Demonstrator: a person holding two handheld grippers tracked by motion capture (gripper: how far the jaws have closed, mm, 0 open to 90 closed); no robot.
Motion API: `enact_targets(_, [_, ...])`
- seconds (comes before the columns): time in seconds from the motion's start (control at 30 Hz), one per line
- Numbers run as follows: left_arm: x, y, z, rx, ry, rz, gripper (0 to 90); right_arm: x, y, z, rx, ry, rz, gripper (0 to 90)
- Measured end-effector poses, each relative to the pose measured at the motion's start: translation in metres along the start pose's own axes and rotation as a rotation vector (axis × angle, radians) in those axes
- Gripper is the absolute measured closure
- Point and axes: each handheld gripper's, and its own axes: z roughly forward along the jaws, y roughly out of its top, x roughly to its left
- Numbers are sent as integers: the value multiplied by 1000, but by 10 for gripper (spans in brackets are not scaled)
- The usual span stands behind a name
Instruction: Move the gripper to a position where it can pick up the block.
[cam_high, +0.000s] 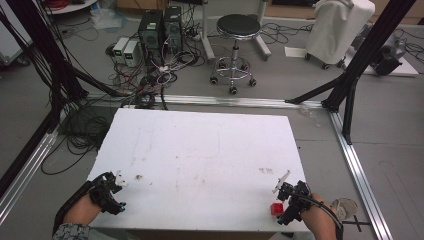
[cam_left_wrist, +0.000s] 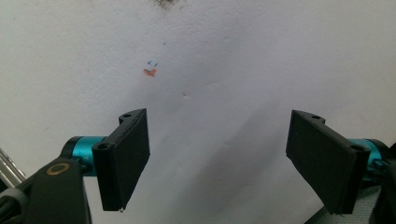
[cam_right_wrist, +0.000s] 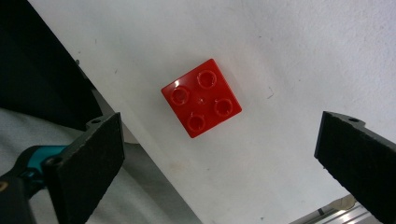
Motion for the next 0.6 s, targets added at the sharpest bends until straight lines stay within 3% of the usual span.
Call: enact_targets(0.6, [0,0,-2,-4,0,3,219,-6,-5,-2,0,-11,7,11])
